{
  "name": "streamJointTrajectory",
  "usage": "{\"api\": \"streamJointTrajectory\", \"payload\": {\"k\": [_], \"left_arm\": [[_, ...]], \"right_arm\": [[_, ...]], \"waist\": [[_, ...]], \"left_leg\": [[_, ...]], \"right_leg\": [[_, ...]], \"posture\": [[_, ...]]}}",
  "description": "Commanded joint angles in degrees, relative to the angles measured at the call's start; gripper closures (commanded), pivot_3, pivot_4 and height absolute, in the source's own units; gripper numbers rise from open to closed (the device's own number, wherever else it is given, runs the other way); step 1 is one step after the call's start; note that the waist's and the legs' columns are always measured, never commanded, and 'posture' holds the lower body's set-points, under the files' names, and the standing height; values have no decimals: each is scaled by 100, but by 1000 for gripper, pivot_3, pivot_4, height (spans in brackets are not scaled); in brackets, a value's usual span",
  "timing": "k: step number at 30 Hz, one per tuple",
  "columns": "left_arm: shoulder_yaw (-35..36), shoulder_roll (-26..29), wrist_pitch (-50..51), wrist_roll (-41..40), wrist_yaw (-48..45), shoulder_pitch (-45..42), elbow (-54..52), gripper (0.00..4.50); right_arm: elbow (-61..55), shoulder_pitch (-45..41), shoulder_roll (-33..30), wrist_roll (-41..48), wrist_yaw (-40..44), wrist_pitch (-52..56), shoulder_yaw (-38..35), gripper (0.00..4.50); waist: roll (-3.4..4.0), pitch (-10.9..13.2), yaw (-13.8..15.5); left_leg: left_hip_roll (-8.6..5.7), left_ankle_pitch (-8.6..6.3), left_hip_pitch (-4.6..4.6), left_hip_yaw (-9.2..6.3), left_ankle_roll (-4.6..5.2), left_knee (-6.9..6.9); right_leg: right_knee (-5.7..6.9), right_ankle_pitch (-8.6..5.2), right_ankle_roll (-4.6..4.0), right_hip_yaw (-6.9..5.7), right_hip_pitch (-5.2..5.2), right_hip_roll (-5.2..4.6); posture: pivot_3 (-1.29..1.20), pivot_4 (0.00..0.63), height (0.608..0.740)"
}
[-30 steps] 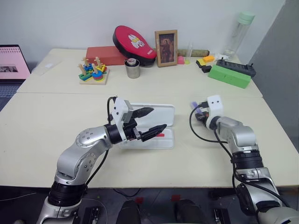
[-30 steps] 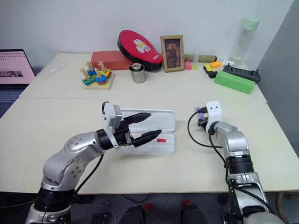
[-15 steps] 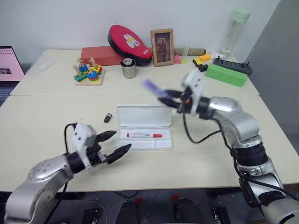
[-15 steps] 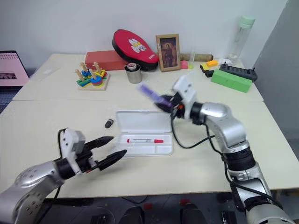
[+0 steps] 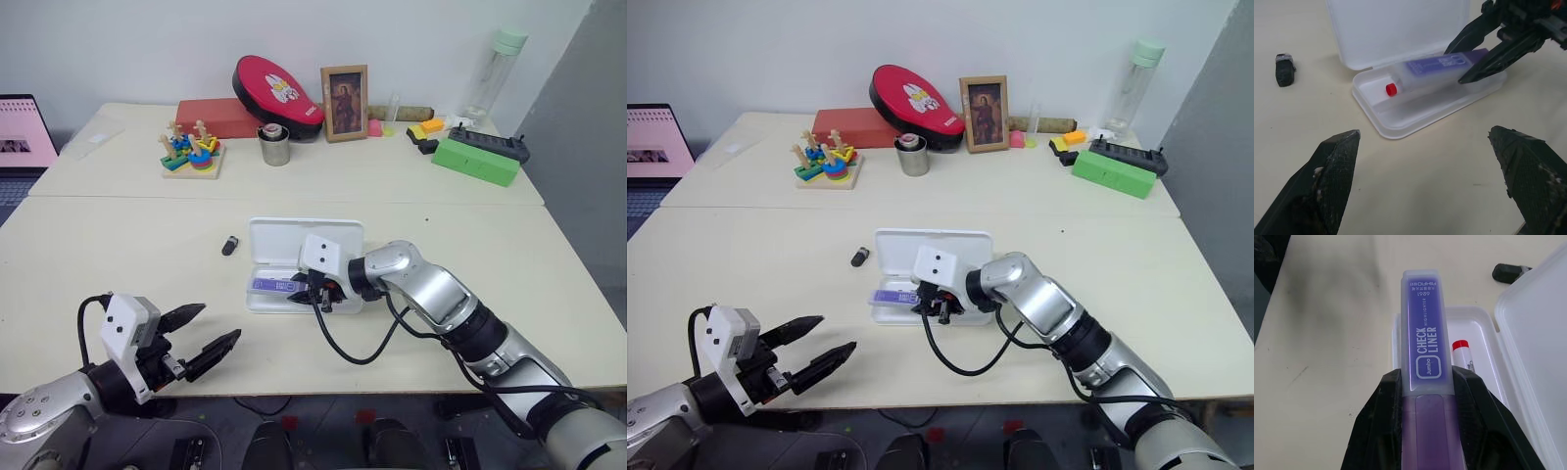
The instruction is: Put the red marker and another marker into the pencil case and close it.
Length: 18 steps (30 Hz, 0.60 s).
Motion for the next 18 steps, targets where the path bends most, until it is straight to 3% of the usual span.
{"api": "streamJointTrajectory", "payload": {"k": [1,12,13,18], "left_arm": [[94,-74,-17,-141,166,35,-319,0],[-3,-30,47,-227,362,-141,-353,0],[-16,-19,58,-236,374,-172,-354,0],[-94,-2,93,-249,427,-305,-352,0]], "right_arm": [[27,-171,85,-164,81,-11,46,3401],[125,-201,293,-329,113,95,-8,3401],[122,-209,302,-324,110,94,-28,2697],[156,-240,336,-316,80,59,-110,1642]], "waist": [[0,0,0],[0,0,-2],[0,0,-3],[-1,0,-4]], "left_leg": [[0,0,-1,0,0,-4],[0,-1,0,0,0,-5],[0,-1,0,0,0,-5],[1,-1,0,0,0,-5]], "right_leg": [[0,1,1,-1,-2,1],[0,1,2,-2,-3,1],[1,1,2,-2,-3,1],[1,2,3,-2,-3,1]], "posture": [[0,150,740],[0,150,740],[0,150,740],[0,150,740]]}}
